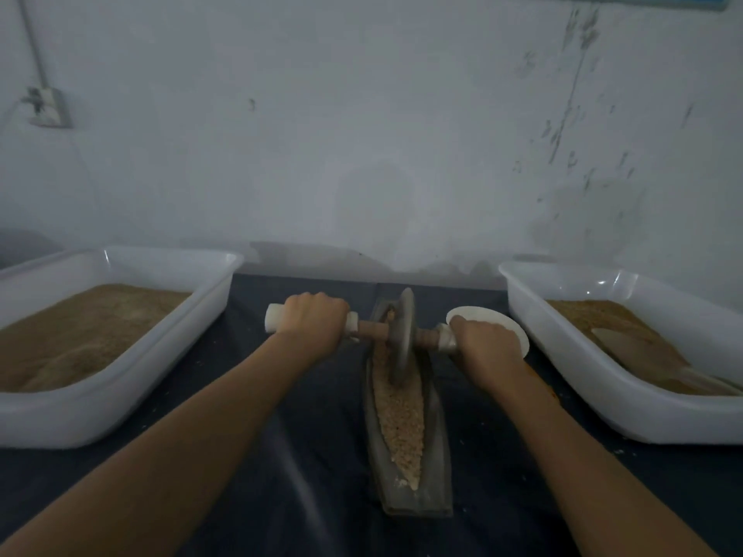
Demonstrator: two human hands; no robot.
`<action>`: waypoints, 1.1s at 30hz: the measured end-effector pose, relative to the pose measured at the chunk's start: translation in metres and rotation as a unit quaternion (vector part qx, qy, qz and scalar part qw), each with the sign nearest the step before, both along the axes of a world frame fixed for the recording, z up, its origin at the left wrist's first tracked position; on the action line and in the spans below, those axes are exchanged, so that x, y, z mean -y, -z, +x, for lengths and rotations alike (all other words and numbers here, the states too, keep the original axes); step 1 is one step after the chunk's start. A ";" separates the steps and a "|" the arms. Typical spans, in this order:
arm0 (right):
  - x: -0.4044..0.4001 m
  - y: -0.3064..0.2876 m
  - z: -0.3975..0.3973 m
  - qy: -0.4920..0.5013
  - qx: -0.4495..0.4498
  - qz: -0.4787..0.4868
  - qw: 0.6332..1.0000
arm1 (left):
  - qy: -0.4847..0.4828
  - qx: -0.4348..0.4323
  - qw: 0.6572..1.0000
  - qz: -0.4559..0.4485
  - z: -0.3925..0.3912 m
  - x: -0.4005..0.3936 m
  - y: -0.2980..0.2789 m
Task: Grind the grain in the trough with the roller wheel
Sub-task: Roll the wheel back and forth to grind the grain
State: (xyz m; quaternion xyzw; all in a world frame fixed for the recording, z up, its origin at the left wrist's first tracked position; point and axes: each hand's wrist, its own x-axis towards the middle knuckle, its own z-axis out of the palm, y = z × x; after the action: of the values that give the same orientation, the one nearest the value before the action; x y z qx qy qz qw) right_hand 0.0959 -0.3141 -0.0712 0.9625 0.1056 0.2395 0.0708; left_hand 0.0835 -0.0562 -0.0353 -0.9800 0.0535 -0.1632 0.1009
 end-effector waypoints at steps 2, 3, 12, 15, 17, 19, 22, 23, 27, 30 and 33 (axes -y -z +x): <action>0.001 0.002 -0.012 -0.004 -0.010 -0.002 1.000 | 0.011 0.013 1.000 0.008 -0.008 0.001 0.000; 0.003 0.004 -0.022 -0.005 -0.012 -0.007 1.000 | 0.018 0.022 1.000 0.011 -0.016 0.001 0.001; 0.016 -0.011 -0.121 -0.096 0.071 -0.016 0.993 | 0.099 0.092 0.991 0.021 -0.113 -0.021 0.024; 0.012 -0.004 -0.097 -0.082 0.068 -0.028 0.994 | 0.053 0.048 0.997 -0.008 -0.087 -0.021 0.029; 0.006 -0.002 -0.069 -0.067 0.055 -0.052 0.995 | 0.046 0.042 0.998 -0.026 -0.059 -0.018 0.026; 0.000 -0.005 -0.036 -0.030 0.028 -0.053 0.998 | 0.030 0.031 0.999 -0.032 -0.030 -0.014 0.024; -0.009 -0.016 -0.003 0.005 -0.004 -0.033 0.999 | -0.001 0.035 0.998 -0.044 0.004 -0.010 0.020; -0.011 -0.017 0.002 0.004 0.005 -0.035 0.999 | -0.007 0.036 0.998 -0.045 0.011 -0.011 0.021; -0.015 -0.020 -0.013 0.000 0.003 -0.049 0.999 | 0.005 0.034 0.998 -0.054 -0.002 -0.013 0.025; -0.007 -0.018 -0.052 -0.020 0.002 -0.067 0.998 | 0.038 0.036 0.997 -0.053 -0.043 -0.019 0.031; 0.001 -0.015 -0.097 -0.074 0.071 -0.054 0.993 | 0.119 0.096 0.986 -0.058 -0.093 -0.028 0.040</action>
State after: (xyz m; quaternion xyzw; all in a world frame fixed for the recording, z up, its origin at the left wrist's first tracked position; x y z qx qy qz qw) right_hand -0.0009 -0.3156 -0.0563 0.9274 0.1842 0.3059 0.1115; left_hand -0.0096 -0.0277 -0.0753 -0.9505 0.1502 -0.2706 0.0285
